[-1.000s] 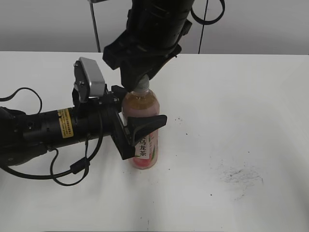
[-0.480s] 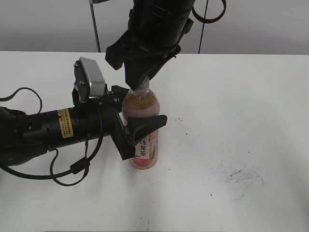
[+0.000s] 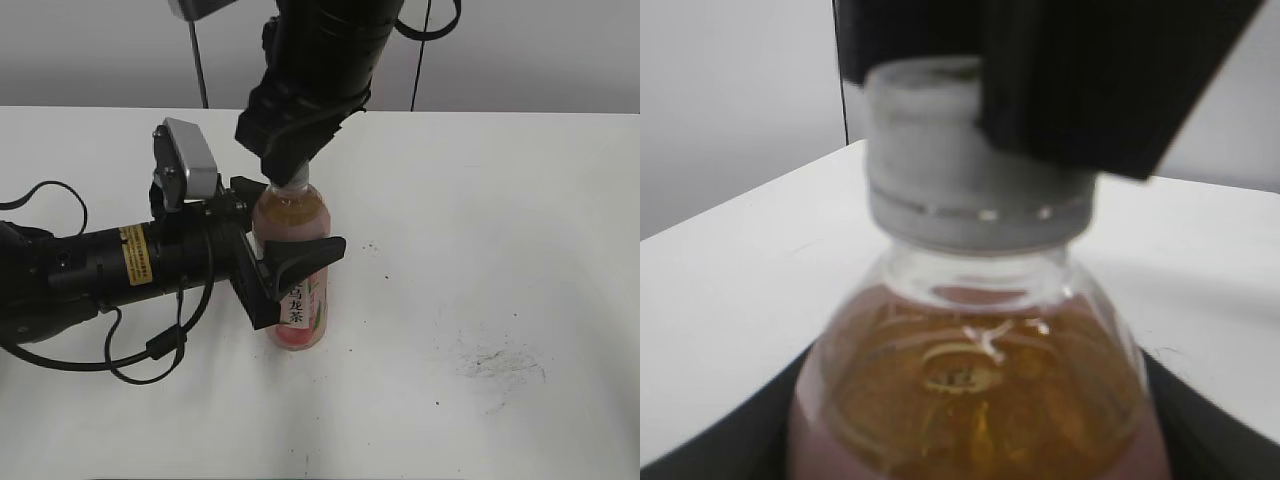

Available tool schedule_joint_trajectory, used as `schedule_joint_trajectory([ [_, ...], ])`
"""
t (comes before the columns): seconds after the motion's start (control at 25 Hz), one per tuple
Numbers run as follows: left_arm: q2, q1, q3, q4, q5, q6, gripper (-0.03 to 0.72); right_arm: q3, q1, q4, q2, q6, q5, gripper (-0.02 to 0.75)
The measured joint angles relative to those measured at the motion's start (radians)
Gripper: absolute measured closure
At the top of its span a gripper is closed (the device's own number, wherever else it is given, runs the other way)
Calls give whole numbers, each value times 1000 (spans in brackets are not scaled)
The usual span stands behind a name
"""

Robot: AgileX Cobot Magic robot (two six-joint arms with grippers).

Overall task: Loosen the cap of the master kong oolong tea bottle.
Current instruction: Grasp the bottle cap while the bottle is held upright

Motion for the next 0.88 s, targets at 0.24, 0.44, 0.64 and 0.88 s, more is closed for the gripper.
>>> schedule_joint_trajectory([
  [0.24, 0, 0, 0, 0, 0, 0, 242, -2, 0, -1, 0, -312, 0, 468],
  [0.44, 0, 0, 0, 0, 1, 0, 242, -5, 0, 0, 0, -705, 0, 470],
  [0.64, 0, 0, 0, -5, 2, -1, 242, -6, 0, 0, 0, -1084, -4, 478],
  [0.88, 0, 0, 0, -15, 6, -12, 242, -7, 0, 1, -3, -1488, 4, 594],
])
